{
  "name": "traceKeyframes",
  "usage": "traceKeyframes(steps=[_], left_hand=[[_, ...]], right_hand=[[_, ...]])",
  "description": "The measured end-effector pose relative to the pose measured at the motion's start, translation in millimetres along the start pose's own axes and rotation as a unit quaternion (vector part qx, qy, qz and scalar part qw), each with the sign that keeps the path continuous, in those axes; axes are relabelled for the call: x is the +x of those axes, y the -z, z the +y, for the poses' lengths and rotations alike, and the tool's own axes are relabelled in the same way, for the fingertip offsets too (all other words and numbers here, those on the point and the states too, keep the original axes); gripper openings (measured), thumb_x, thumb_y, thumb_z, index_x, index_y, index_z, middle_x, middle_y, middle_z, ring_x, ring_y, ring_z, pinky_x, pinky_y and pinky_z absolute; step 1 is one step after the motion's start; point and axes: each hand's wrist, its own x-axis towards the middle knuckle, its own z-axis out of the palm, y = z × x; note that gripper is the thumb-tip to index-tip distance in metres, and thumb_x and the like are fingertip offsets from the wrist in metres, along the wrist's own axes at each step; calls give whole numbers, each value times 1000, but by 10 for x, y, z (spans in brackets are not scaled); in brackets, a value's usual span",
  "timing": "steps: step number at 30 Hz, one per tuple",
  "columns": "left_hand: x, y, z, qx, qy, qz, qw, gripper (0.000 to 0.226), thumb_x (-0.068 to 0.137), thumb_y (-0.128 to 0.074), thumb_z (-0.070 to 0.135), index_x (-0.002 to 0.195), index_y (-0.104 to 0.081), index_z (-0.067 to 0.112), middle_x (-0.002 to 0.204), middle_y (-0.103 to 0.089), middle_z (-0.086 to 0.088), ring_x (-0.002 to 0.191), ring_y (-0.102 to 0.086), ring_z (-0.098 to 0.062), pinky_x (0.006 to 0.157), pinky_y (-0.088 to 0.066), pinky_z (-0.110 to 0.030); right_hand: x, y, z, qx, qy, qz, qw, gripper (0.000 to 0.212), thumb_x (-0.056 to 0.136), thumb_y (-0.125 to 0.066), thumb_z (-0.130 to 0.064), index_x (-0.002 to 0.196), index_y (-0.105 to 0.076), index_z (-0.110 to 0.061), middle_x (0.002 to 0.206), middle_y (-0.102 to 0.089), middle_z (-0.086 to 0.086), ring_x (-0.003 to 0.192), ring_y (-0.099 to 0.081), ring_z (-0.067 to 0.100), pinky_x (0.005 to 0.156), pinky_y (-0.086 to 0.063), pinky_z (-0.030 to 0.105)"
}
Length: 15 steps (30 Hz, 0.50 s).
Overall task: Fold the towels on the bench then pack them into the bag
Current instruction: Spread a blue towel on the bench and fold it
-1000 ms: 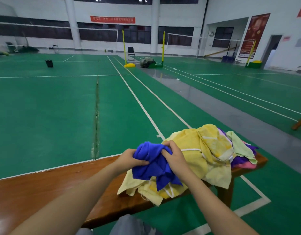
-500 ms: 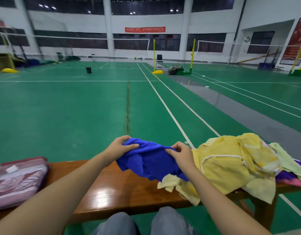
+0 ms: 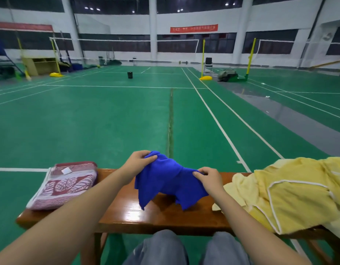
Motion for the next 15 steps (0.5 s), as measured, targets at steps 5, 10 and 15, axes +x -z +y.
traceKeyframes(steps=[5,10,15], left_hand=[[-25,-115,-61,-51,4,-26,998,15,94,-56,17,107,-63,15,99,-68,-5,89,-62,-17,81,-50,-25],[-80,-193,-7,-82,-1,-39,996,22,95,-53,18,115,-60,12,103,-67,-3,89,-63,-13,79,-52,-22],[-86,-183,23,-97,8,-39,995,28,96,-50,10,124,-53,8,113,-63,-12,95,-62,-19,86,-51,-30]], right_hand=[[-72,-162,-45,46,-4,-29,999,23,79,-74,-13,93,-57,-20,79,-58,-5,83,-58,17,72,-47,25],[-207,-269,-190,54,53,-101,992,62,73,-76,-5,120,-43,-28,89,-51,-5,81,-51,10,76,-47,24],[-352,-336,-151,-55,192,-132,971,92,62,-77,-24,137,-27,-37,118,-37,-4,109,-42,15,96,-42,33]])
